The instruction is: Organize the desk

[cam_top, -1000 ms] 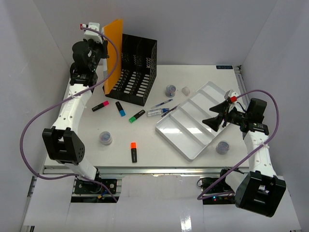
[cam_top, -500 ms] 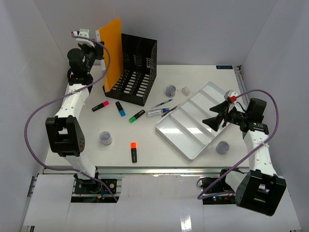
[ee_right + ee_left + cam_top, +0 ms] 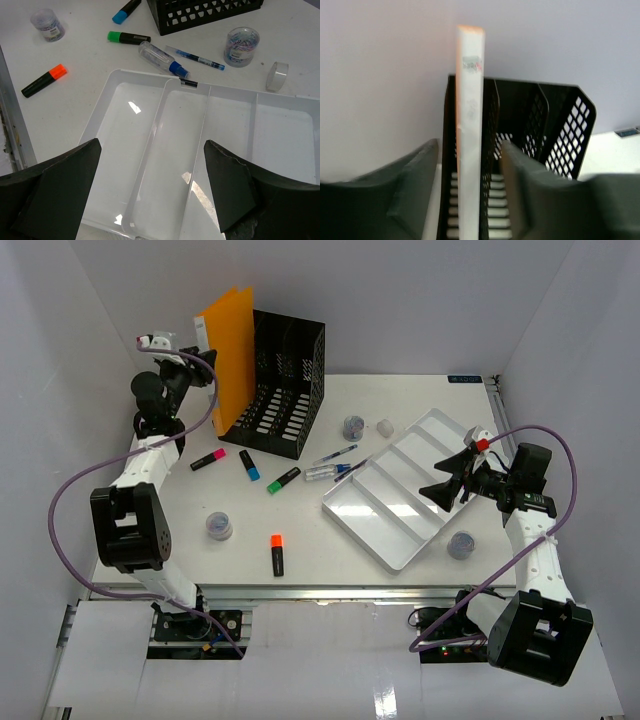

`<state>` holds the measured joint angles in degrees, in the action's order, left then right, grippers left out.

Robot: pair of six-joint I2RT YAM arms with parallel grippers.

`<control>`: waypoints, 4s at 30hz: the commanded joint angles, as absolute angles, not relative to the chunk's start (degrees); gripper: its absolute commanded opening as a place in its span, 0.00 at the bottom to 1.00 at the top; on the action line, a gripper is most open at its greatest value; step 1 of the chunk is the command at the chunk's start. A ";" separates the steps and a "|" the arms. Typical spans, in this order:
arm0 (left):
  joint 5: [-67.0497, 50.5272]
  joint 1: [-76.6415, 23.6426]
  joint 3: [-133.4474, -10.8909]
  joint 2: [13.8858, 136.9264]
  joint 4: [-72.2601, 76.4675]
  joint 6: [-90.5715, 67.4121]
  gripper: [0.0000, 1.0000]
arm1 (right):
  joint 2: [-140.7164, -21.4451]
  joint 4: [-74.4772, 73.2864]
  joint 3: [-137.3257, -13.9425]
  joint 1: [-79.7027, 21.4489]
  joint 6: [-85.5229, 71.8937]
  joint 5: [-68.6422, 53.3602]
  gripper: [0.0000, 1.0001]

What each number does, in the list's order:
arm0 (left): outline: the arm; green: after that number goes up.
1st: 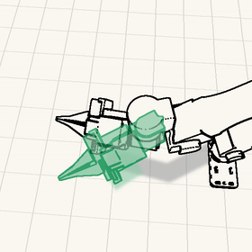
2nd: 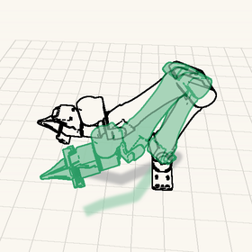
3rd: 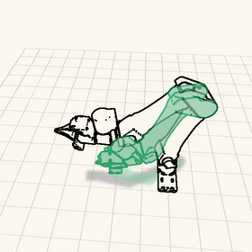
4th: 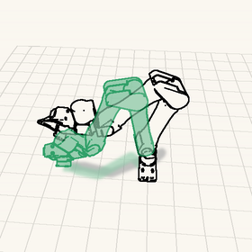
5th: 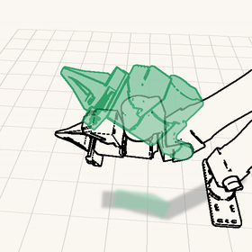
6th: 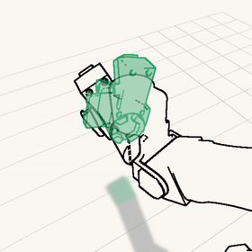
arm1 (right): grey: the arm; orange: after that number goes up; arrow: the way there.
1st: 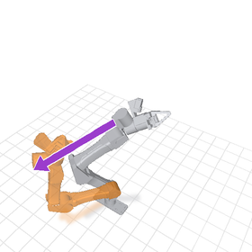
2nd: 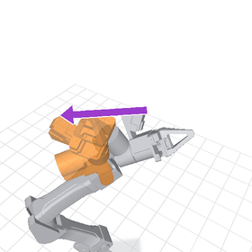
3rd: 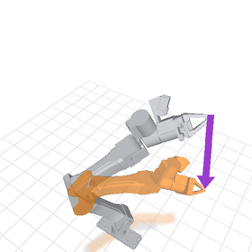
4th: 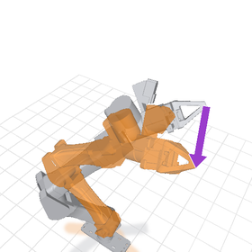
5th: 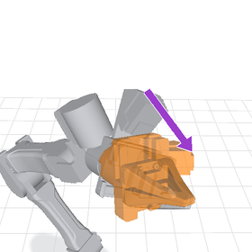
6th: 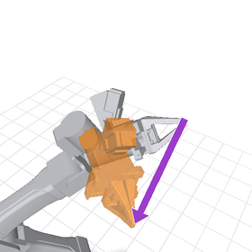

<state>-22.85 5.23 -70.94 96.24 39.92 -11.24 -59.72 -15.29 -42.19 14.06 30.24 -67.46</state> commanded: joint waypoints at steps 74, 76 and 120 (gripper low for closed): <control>-37.71 8.35 -73.67 106.79 53.07 -13.11 0.00 | -61.26 -16.43 -42.71 13.71 32.08 -67.85 0.90; -37.77 8.35 -73.21 107.14 53.85 -12.29 0.00 | -61.41 -16.58 -42.71 13.71 32.08 -67.85 0.90; -36.41 8.29 -67.20 100.91 46.46 -11.25 0.61 | -61.88 -17.58 -42.95 13.71 32.58 -68.79 0.90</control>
